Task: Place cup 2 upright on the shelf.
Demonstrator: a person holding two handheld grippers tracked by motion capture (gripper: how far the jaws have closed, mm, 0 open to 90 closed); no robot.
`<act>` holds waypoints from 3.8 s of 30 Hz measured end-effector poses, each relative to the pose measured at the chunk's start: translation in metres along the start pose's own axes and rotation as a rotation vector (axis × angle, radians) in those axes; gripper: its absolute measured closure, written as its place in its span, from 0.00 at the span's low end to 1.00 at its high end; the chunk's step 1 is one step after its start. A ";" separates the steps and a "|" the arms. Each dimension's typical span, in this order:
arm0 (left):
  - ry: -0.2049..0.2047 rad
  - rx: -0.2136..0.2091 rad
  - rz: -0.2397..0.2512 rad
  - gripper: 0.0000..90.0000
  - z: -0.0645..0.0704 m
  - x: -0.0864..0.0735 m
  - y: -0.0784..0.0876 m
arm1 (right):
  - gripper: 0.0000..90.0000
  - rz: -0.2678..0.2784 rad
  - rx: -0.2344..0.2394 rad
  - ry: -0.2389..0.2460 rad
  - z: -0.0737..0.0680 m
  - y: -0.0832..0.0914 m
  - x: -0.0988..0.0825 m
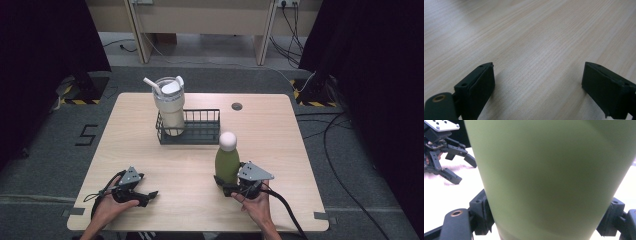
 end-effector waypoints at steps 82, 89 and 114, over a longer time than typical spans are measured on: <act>0.006 0.004 0.002 0.12 0.000 0.000 0.000 | 0.23 0.035 -0.037 -0.006 0.079 -0.087 0.128; 0.006 0.004 0.002 0.12 0.000 0.000 0.000 | 0.23 0.020 -0.049 -0.009 0.087 -0.096 0.130; 0.004 0.004 0.000 0.12 0.000 0.000 0.000 | 0.23 0.019 -0.082 -0.063 0.108 -0.135 0.134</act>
Point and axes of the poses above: each handheld gripper's, and its own axes: y roughly backward along the jaws, x roughly out of its top, z roughly to its right, the point moved 7 cm from there along -y, roughly forward along the jaws, and after that the axes turned 5 degrees about y, right-handed, at the moved point
